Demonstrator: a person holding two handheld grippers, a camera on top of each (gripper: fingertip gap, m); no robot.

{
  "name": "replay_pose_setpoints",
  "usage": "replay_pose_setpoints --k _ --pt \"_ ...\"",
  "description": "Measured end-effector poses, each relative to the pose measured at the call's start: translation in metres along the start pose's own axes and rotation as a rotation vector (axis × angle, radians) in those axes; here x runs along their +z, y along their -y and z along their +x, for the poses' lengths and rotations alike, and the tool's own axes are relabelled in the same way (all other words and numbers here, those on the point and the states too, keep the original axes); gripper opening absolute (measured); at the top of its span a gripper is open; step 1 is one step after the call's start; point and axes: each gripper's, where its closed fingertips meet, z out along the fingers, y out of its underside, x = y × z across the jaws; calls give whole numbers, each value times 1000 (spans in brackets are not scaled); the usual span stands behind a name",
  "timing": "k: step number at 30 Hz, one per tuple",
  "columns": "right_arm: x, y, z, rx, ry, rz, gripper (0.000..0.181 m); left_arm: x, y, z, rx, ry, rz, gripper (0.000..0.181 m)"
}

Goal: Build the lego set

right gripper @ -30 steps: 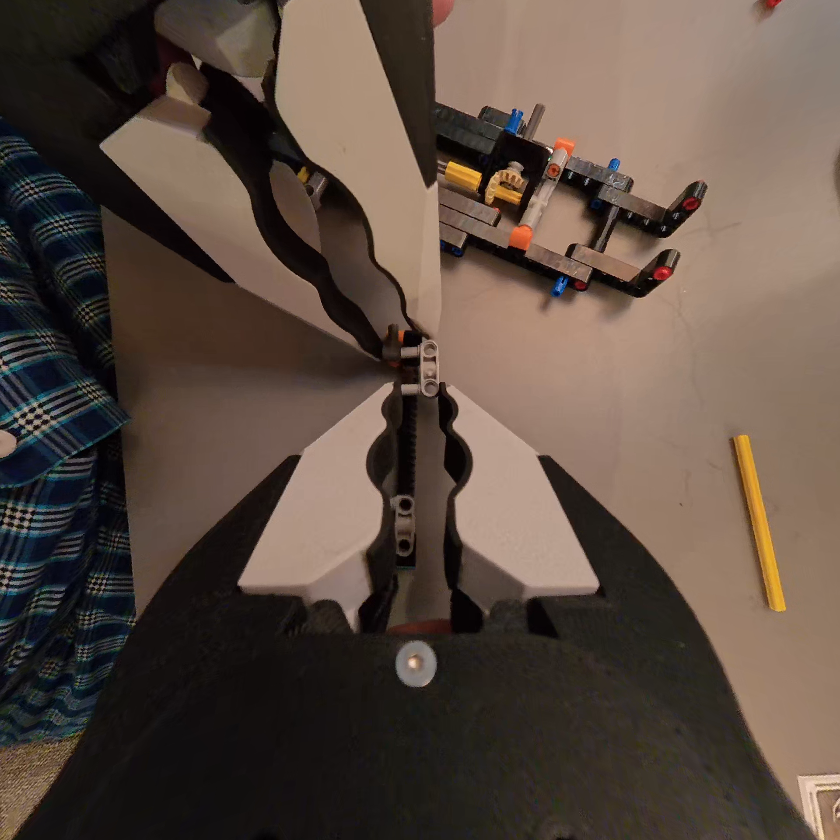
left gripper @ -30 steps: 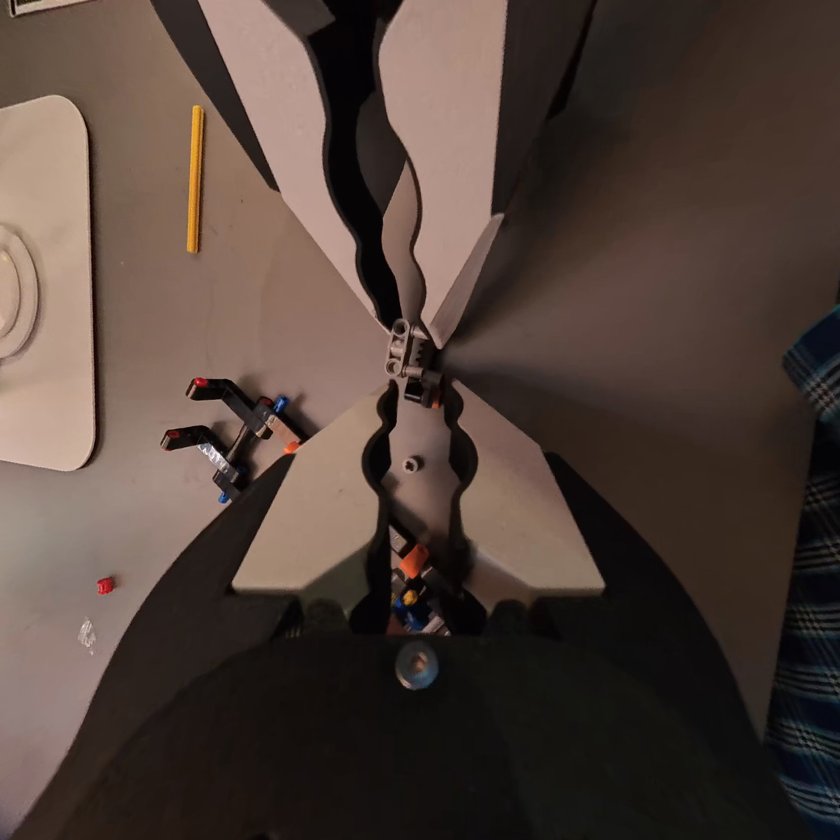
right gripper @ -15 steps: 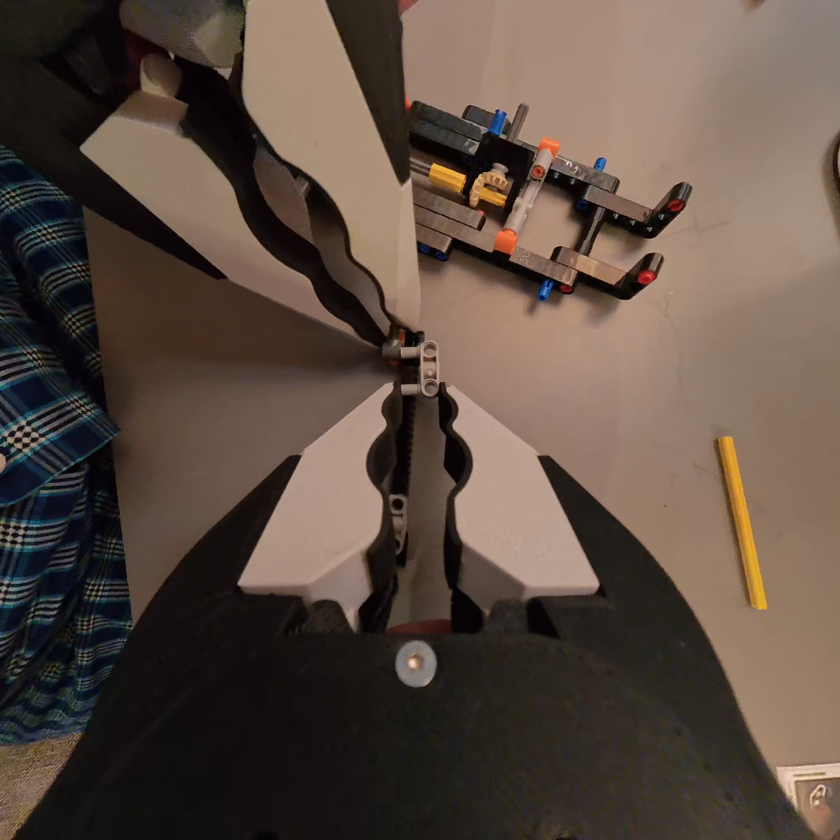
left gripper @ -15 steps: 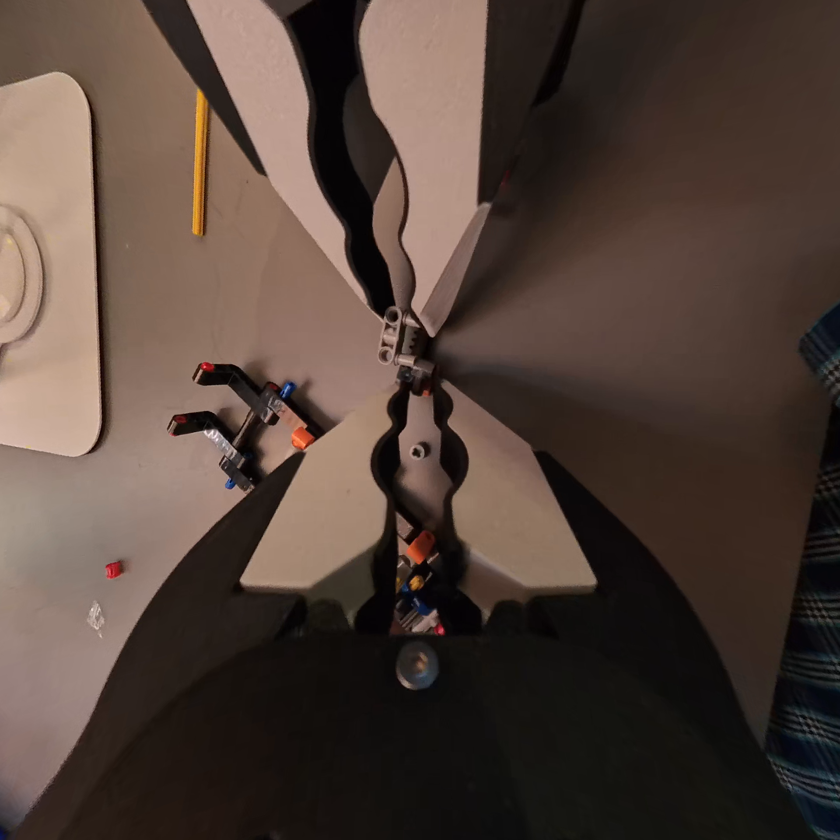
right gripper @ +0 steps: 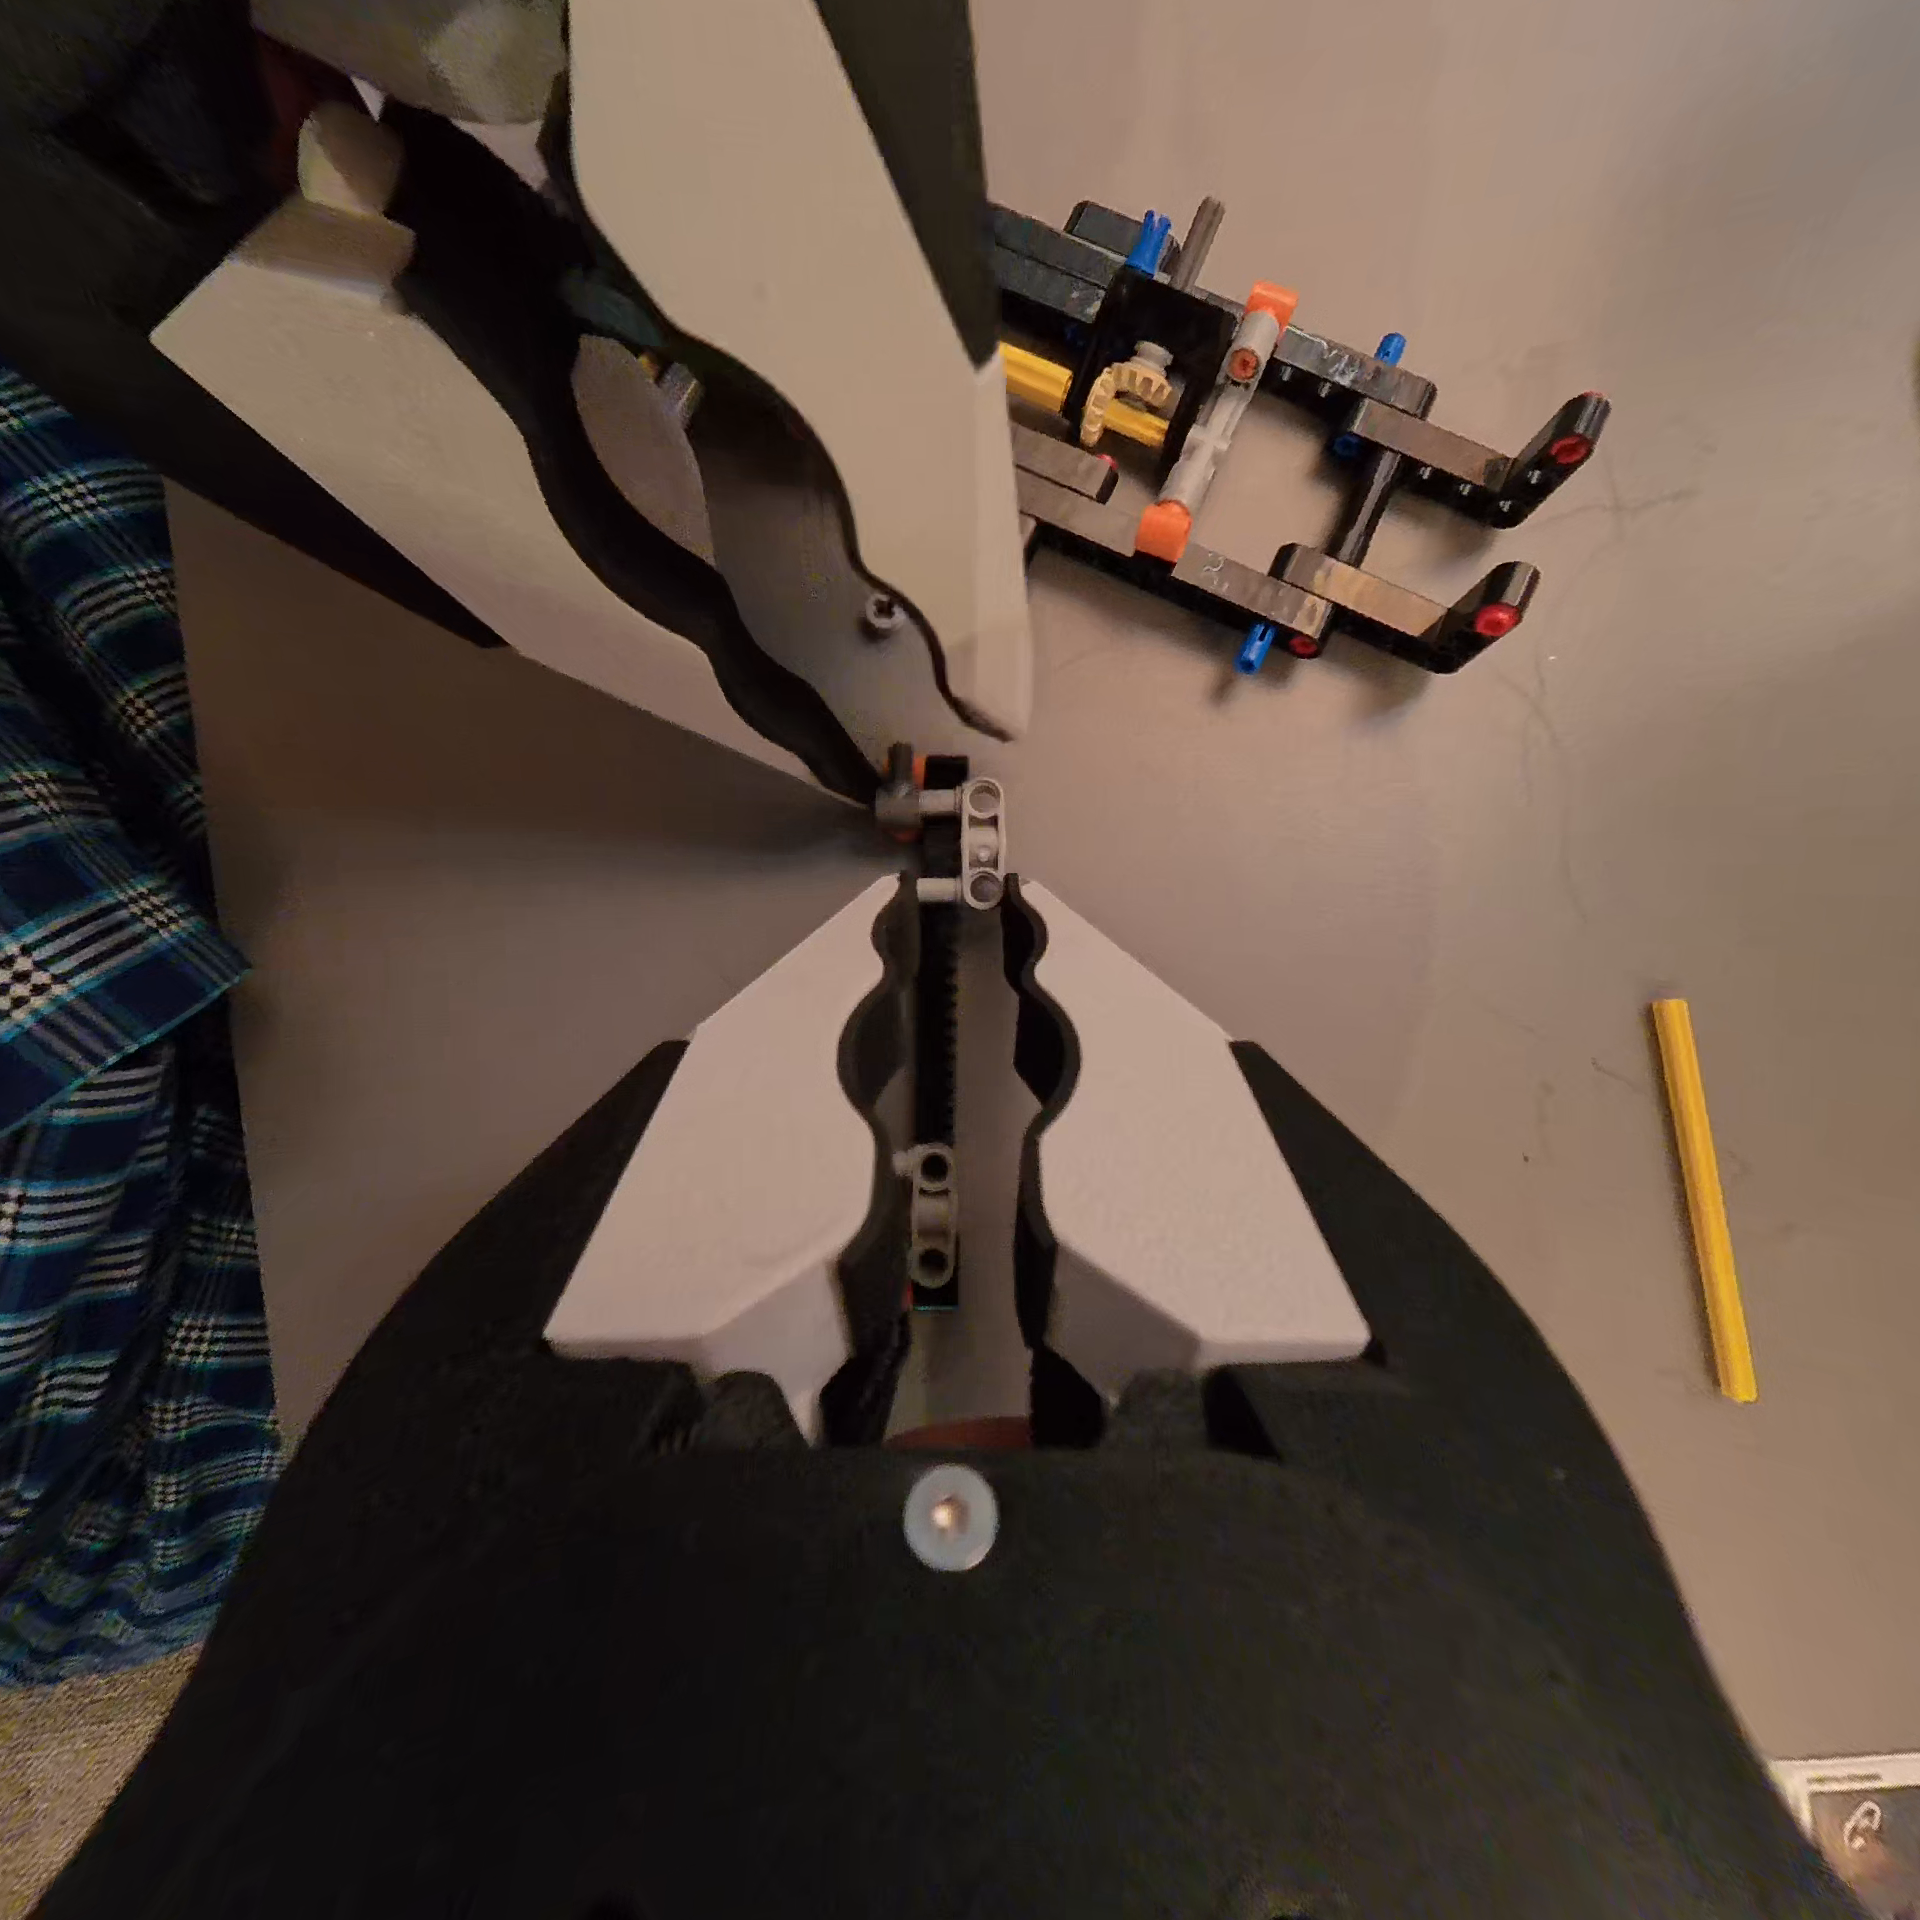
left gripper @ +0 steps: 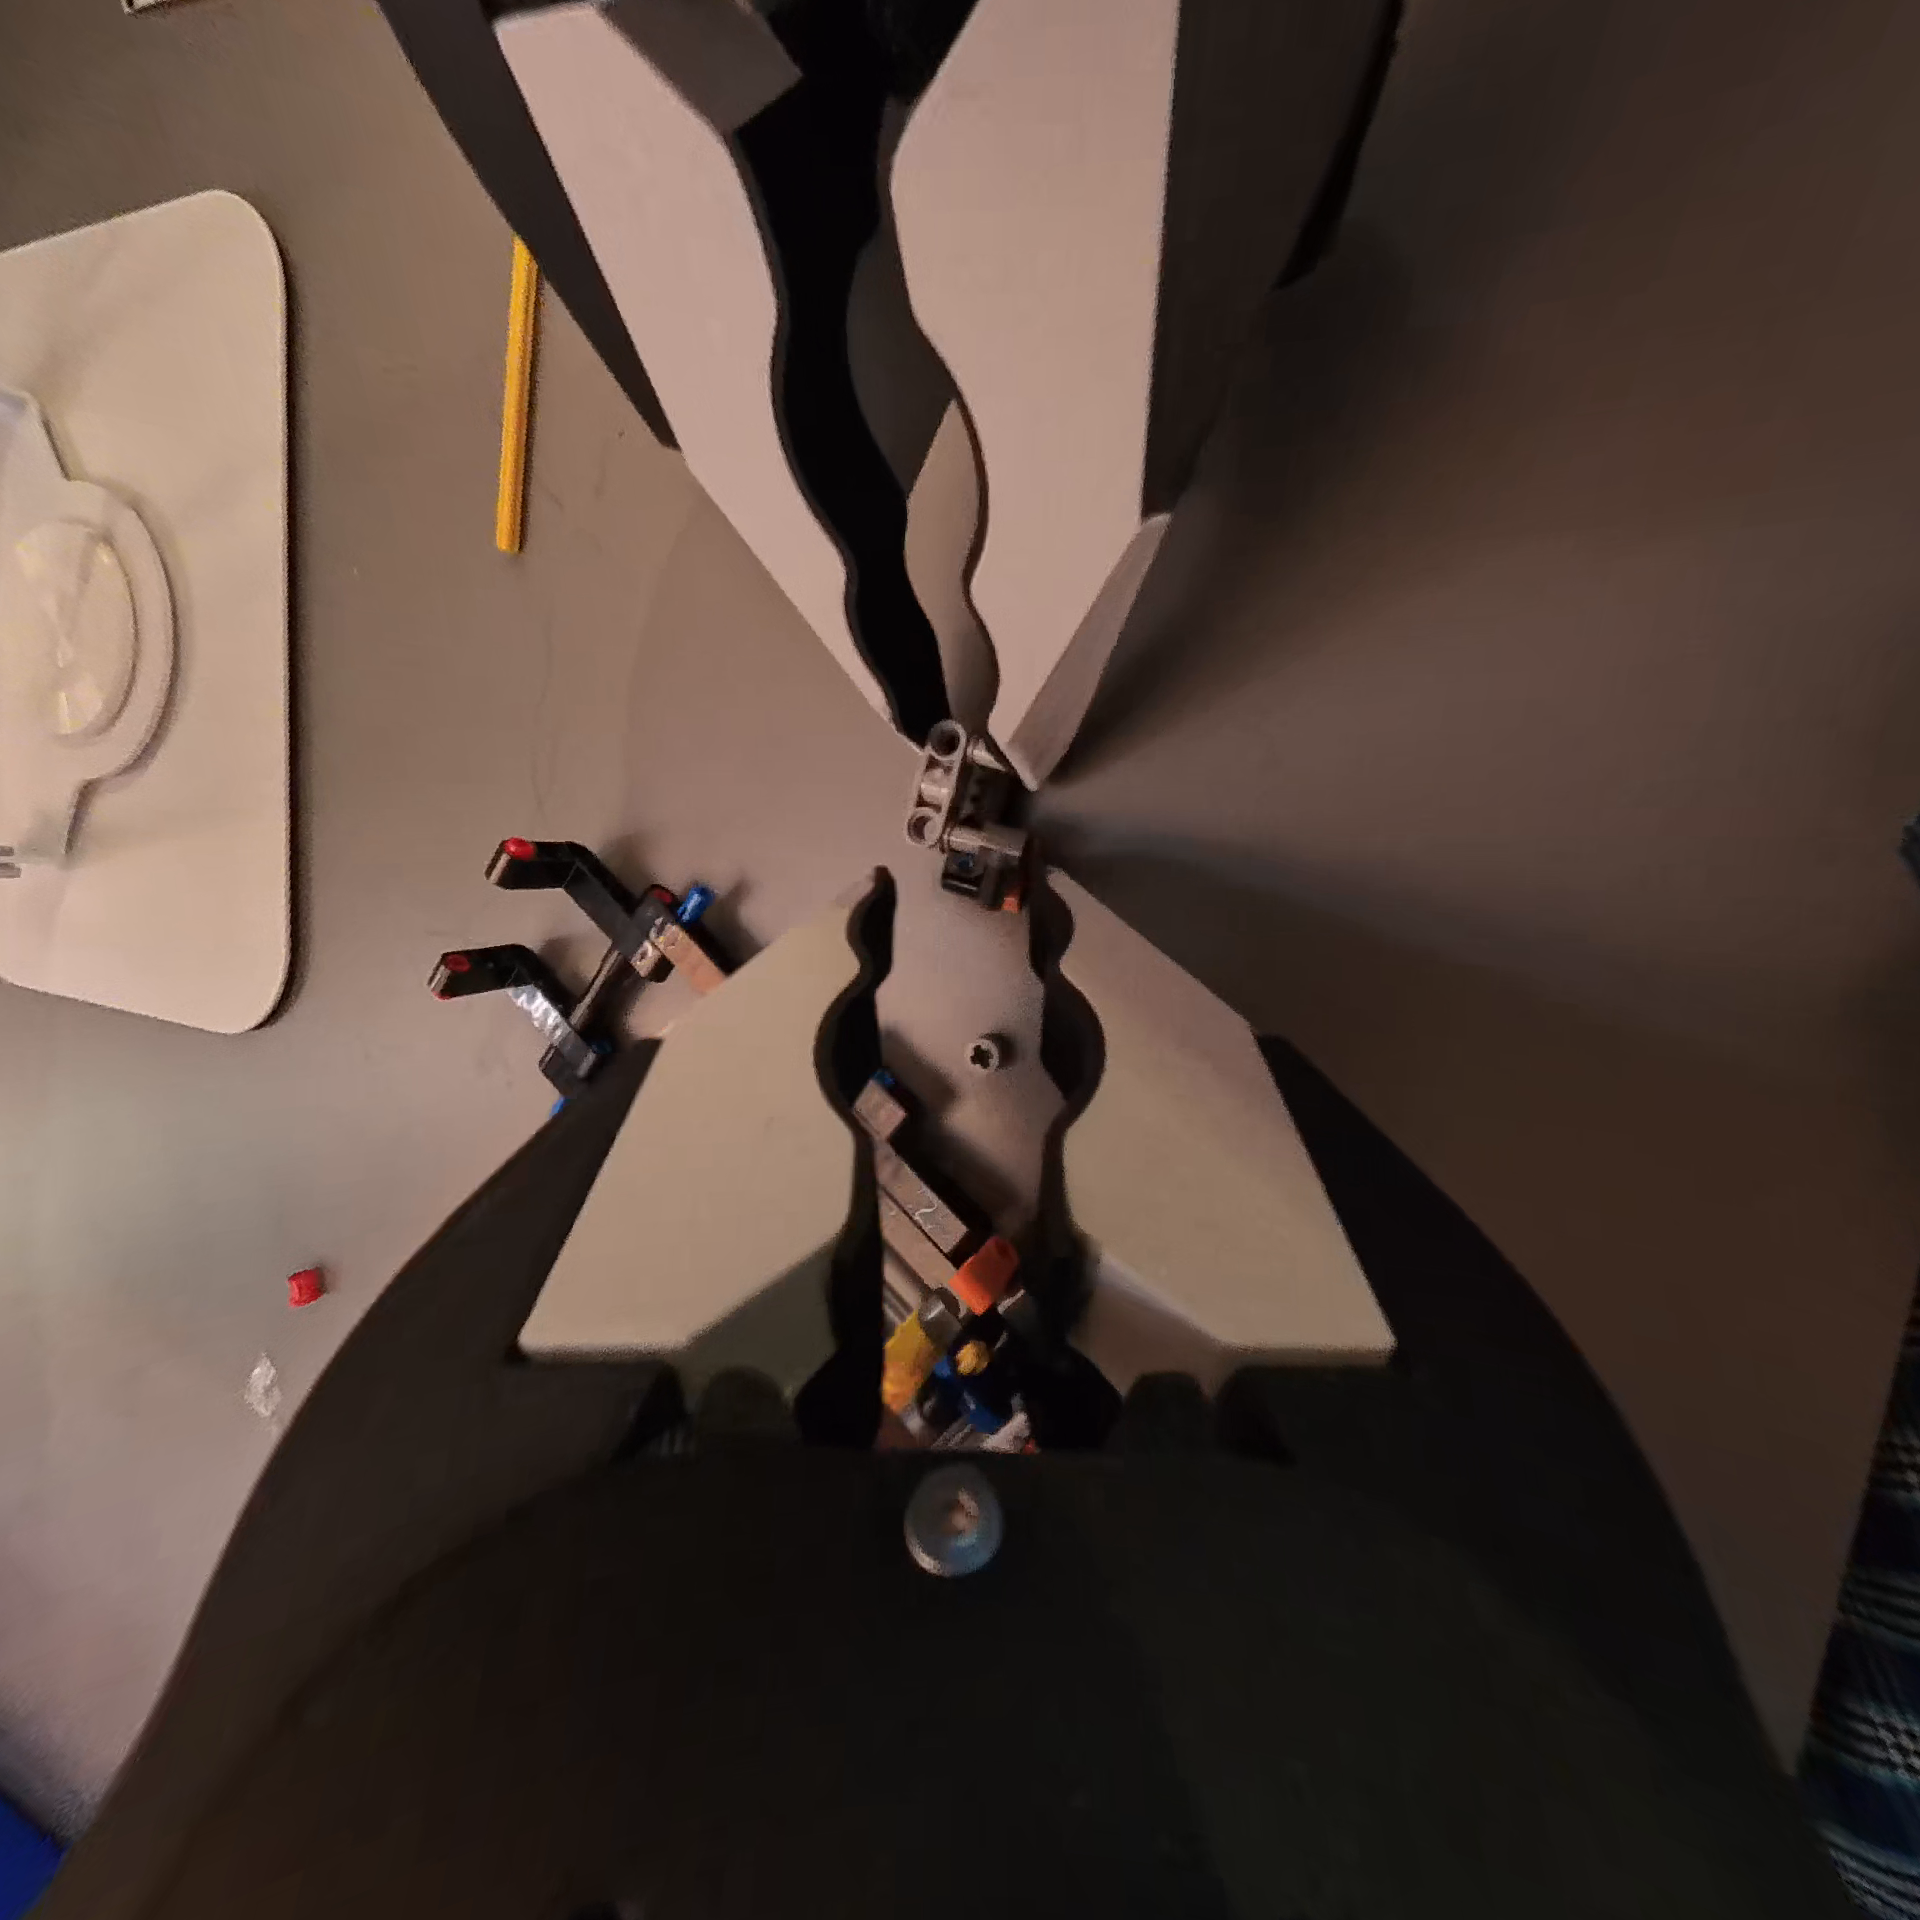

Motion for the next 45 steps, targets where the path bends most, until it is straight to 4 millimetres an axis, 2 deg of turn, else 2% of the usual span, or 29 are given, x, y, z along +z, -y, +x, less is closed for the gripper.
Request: replay_pose_setpoints --k 3,5,14,45 --pt "1 0 -2 -7 6 7 13 1 2 -2 15 12 7 34" --pt "1 0 -2 -14 3 9 13 2 3 -2 40 4 14 34" --pt "0 2 -2 -45 -3 12 13 4 6 5 112 -78 30 22" --pt "-3 -3 -5 -33 22 2 12 7 8 5 154 -119 9 18"
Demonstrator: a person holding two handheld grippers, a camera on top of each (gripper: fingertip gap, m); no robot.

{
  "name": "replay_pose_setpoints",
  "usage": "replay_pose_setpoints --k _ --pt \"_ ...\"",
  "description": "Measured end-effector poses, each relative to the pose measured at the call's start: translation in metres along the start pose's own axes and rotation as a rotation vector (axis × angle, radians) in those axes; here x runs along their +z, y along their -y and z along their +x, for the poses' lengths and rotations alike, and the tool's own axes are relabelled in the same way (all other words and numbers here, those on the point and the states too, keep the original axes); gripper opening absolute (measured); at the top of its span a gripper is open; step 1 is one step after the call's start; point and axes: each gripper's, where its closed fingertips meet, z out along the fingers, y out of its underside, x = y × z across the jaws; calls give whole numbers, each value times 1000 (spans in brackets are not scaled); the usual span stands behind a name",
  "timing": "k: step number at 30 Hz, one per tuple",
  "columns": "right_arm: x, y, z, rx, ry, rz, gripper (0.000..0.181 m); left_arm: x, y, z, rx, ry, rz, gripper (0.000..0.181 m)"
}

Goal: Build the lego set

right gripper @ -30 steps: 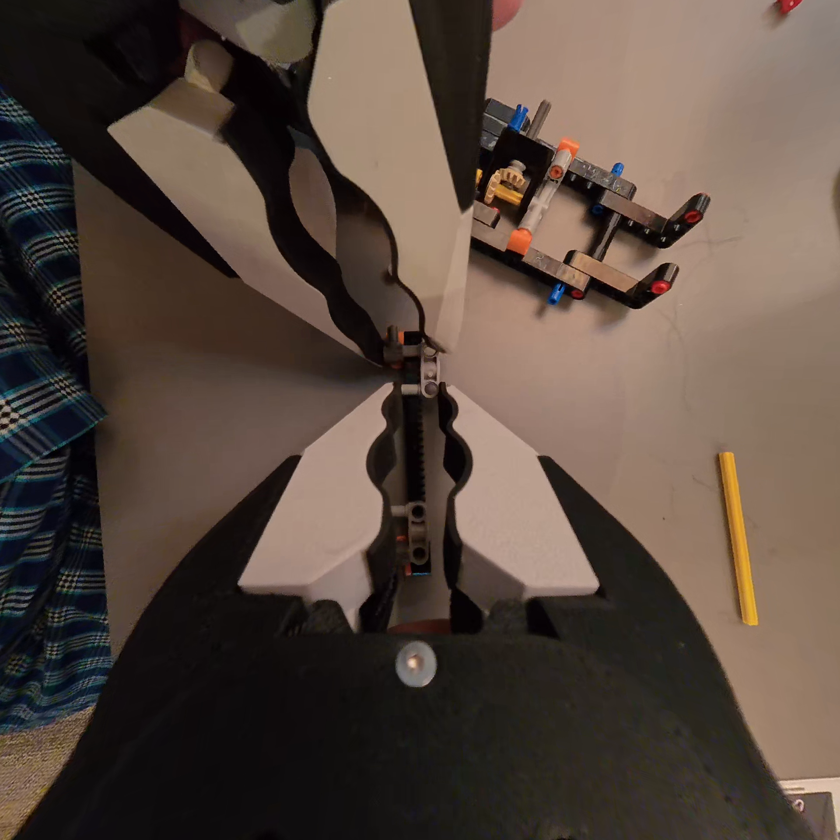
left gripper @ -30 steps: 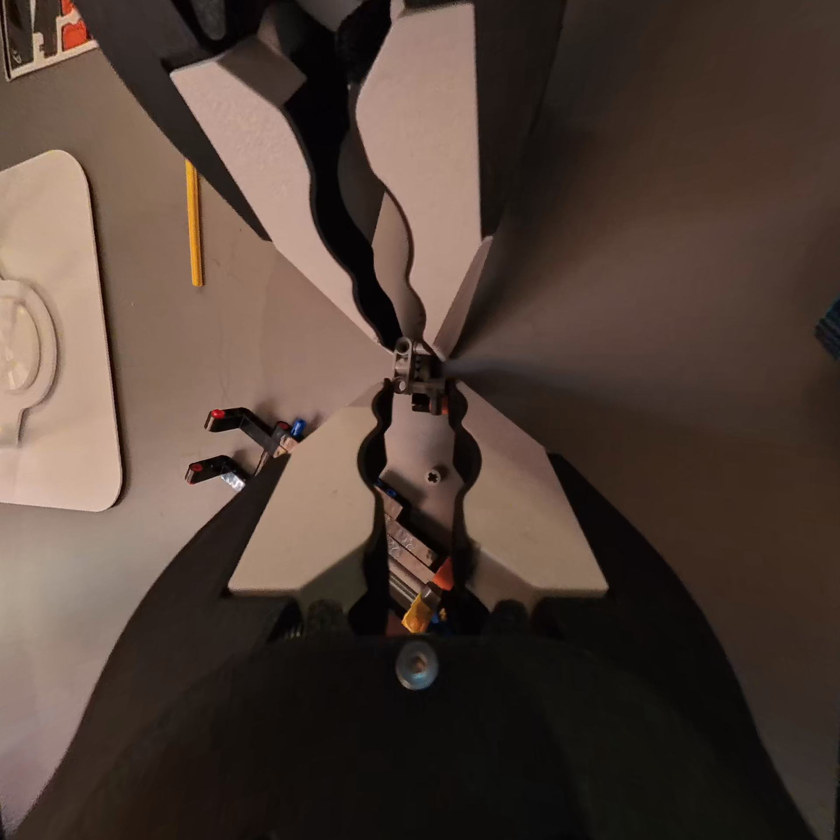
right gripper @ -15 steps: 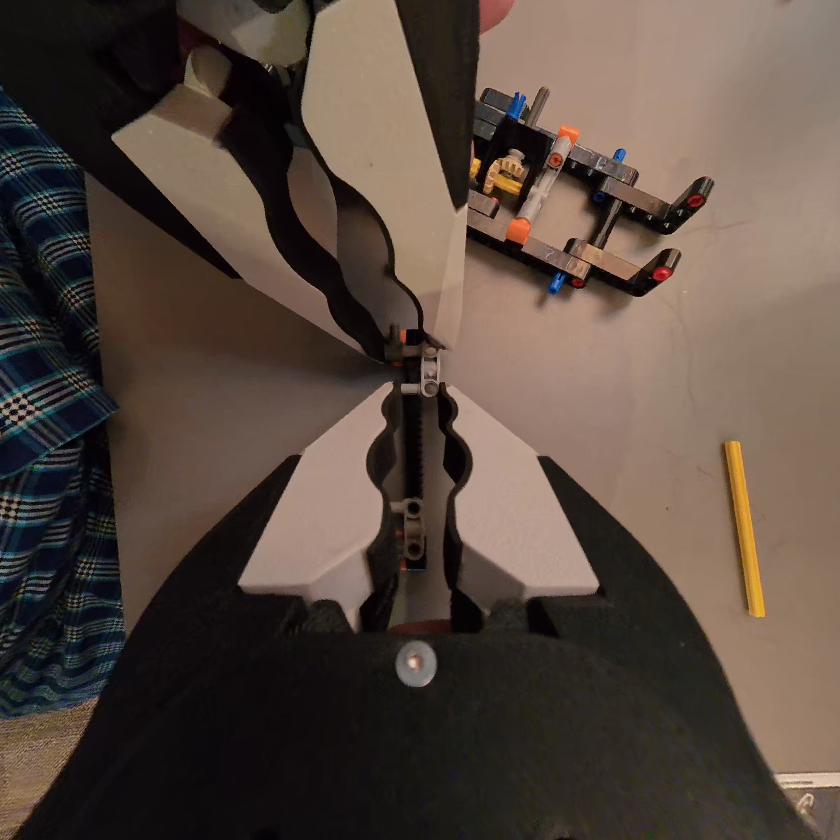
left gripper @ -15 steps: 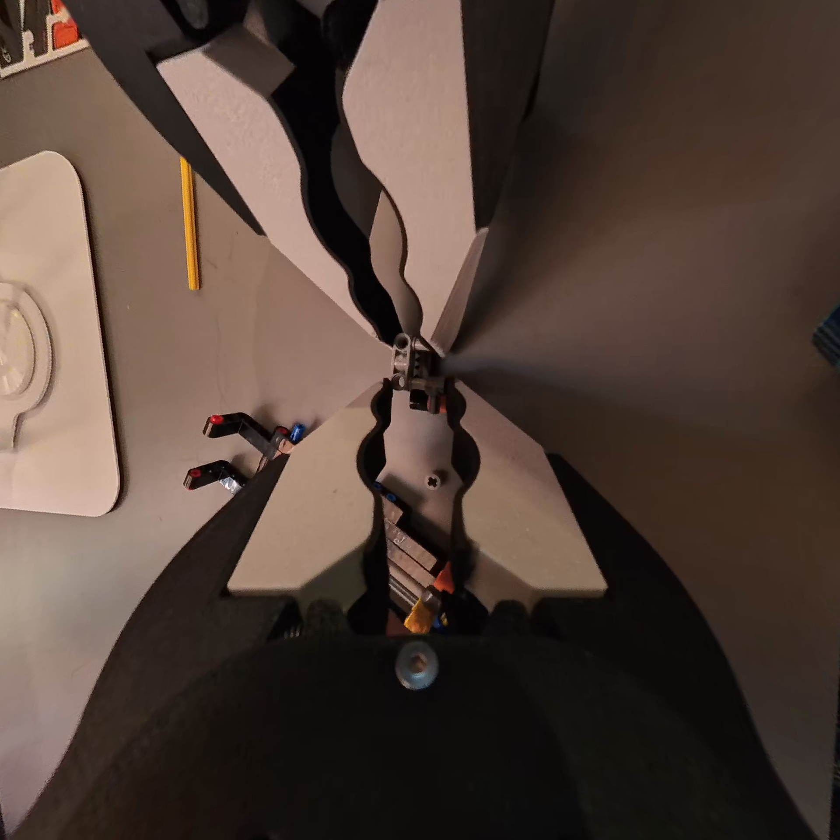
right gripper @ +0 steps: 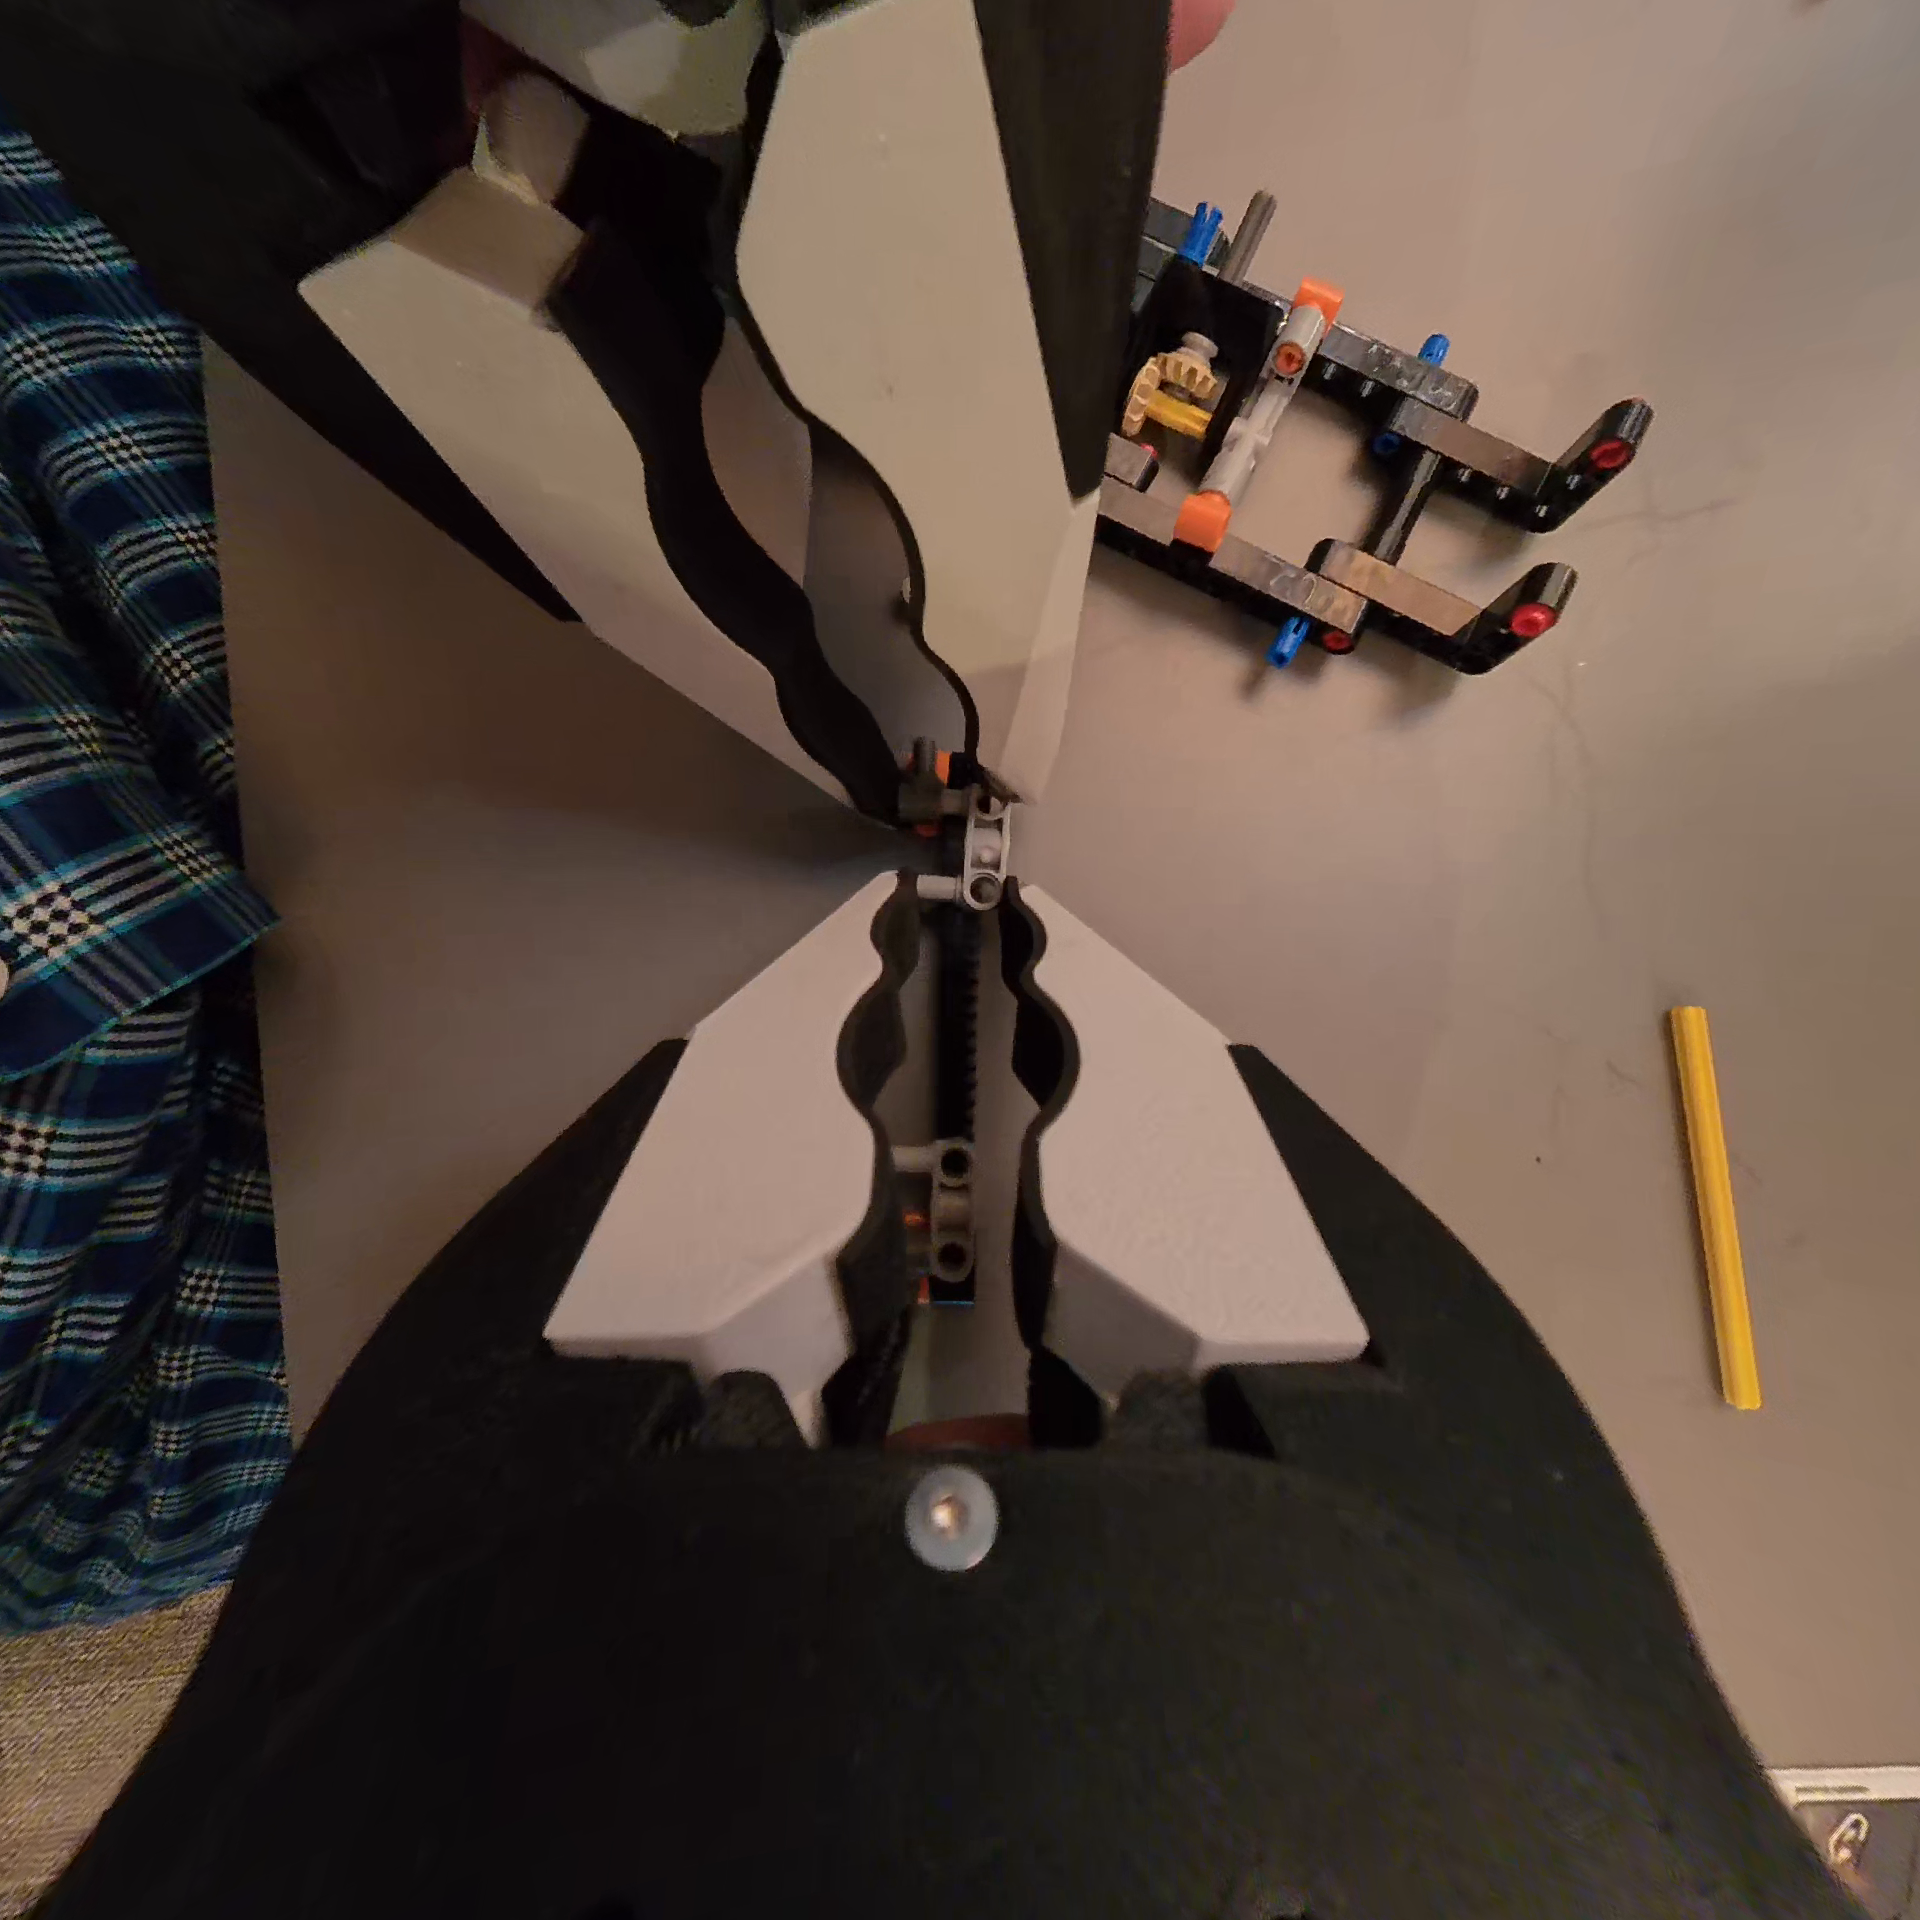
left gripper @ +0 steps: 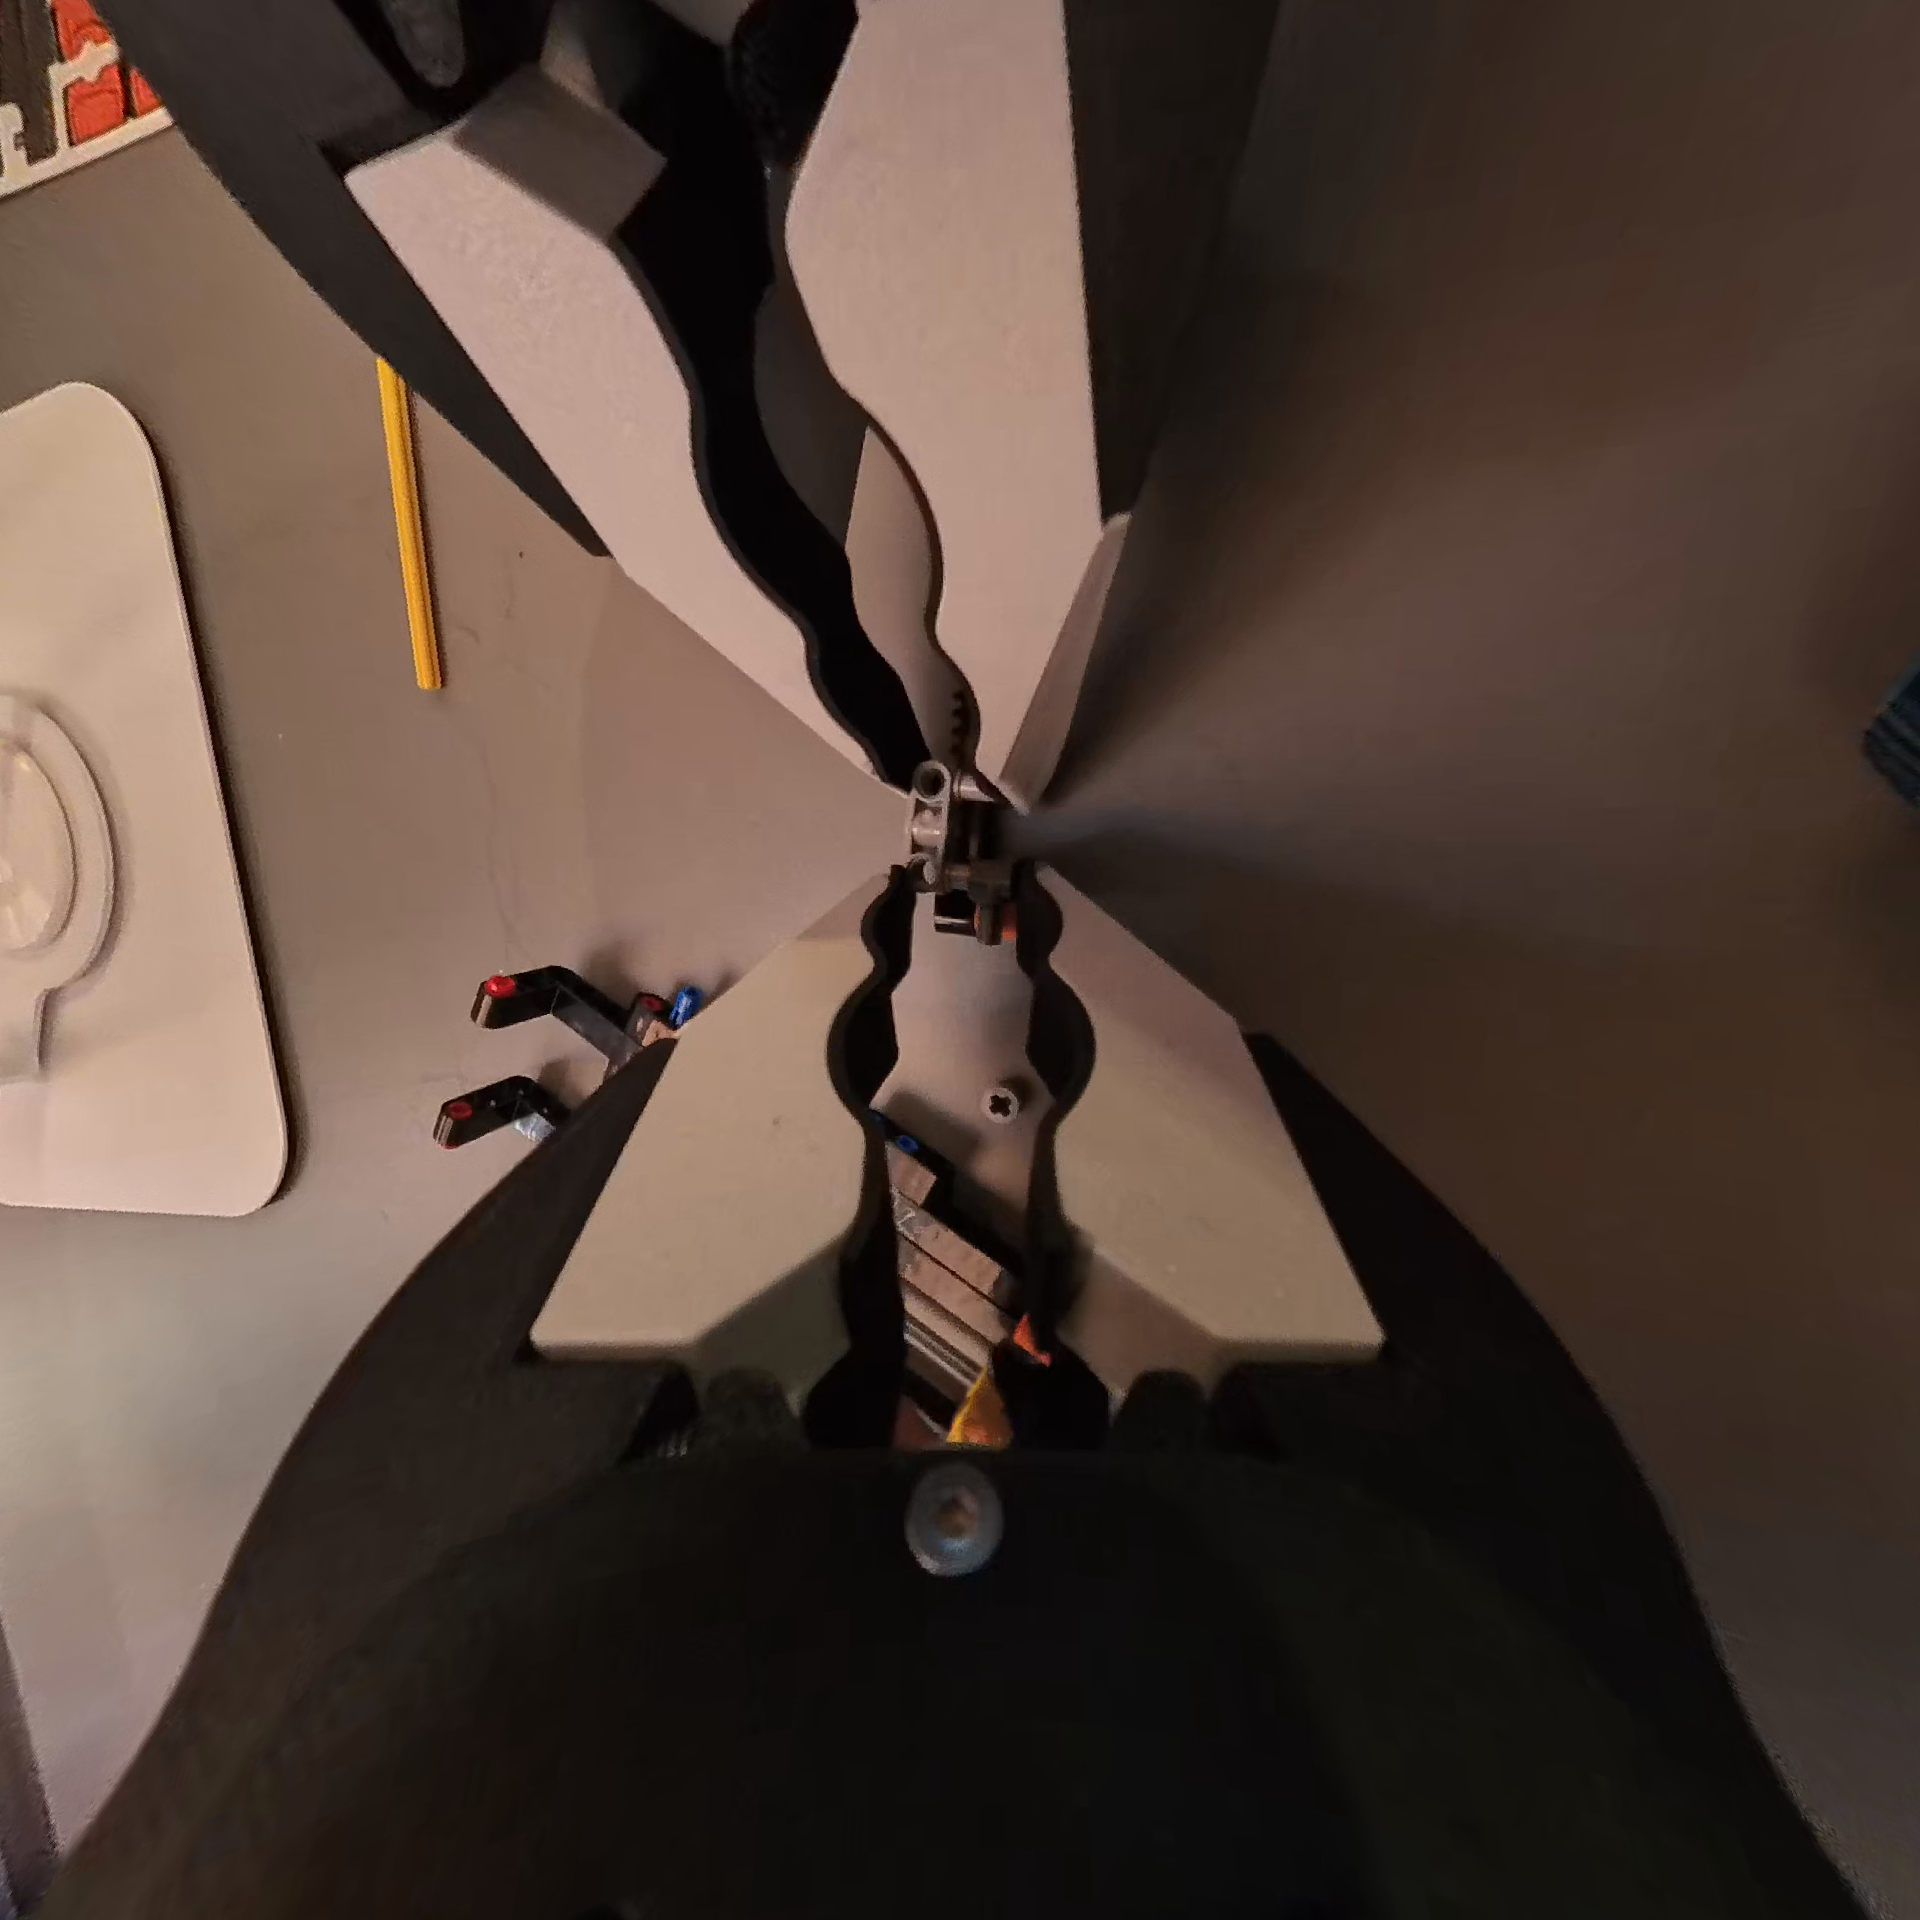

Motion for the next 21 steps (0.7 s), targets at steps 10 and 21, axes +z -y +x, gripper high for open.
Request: replay_pose_setpoints --k 10,21 --pt "0 0 -3 -41 20 -9 13 0 -1 0 20 -6 -25 14" --pt "-16 2 1 1 2 59 25 -5 -2 1 -56 18 -18 26"
